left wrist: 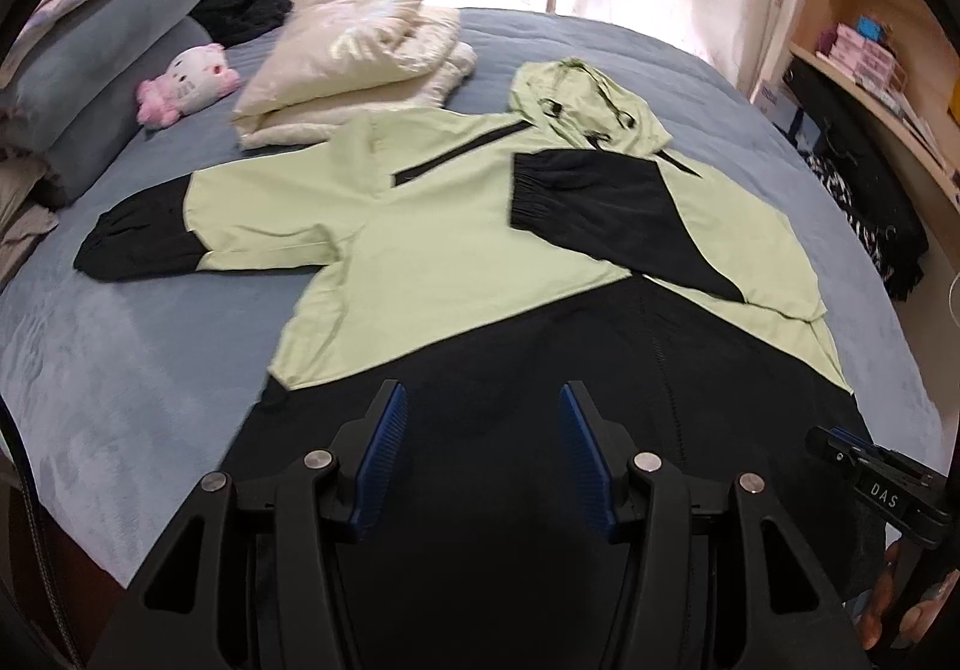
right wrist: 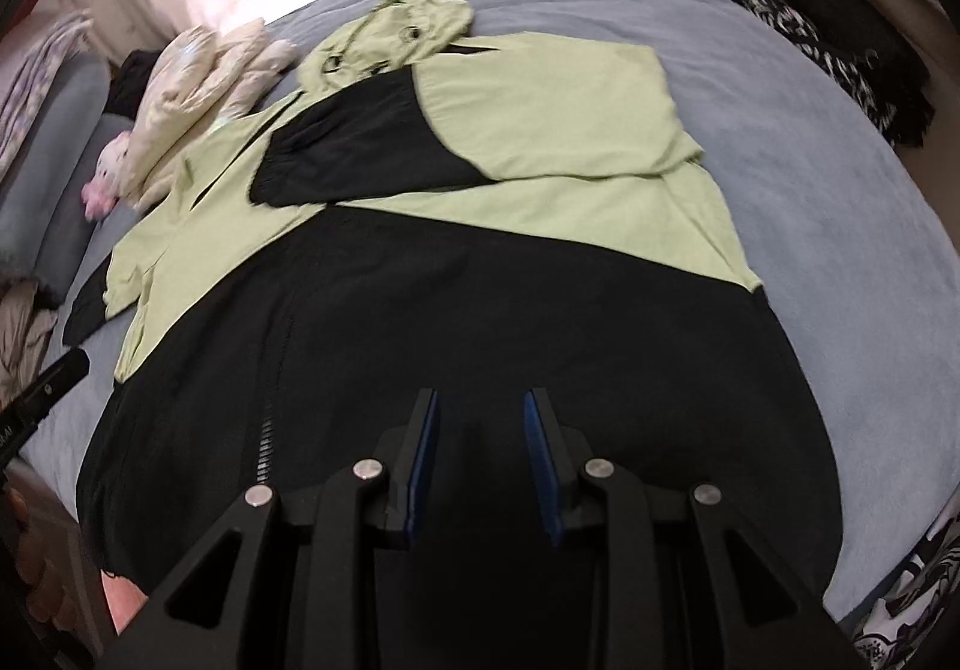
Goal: Fold large clothes
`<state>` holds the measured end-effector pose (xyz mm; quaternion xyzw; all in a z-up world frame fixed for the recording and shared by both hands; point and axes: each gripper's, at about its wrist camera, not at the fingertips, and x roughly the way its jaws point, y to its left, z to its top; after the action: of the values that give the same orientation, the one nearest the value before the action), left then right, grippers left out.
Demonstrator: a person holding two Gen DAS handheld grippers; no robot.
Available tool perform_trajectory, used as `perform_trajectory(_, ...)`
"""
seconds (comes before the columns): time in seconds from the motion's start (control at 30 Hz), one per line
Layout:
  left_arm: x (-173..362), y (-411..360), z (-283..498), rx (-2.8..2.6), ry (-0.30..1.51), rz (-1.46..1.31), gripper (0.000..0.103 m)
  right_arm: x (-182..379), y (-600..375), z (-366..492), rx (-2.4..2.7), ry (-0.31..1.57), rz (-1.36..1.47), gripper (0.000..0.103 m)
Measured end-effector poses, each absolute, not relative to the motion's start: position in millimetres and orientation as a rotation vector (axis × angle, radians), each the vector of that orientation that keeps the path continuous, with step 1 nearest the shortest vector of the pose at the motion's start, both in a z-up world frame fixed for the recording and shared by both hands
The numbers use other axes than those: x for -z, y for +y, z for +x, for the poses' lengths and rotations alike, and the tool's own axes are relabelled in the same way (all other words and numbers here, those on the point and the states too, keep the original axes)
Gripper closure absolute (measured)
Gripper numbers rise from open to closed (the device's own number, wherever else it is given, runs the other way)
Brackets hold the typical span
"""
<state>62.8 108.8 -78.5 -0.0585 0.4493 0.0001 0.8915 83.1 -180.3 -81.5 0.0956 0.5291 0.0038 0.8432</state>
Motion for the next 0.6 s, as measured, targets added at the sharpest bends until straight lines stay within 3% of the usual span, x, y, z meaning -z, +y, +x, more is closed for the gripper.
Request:
perform_trajectory(0.27,81.7,175.0,61.1,-0.045,0.924,-0.194,0.050,55.2,-107.4,91.9,-0.086,1.056,0.065,0.074)
perform_trajectory(0.6,104.1,315.2,82.1,-0.161,0.918,-0.325,0.050,24.3,-1.1,132.7,-0.214,0.900,-0.046,0.074)
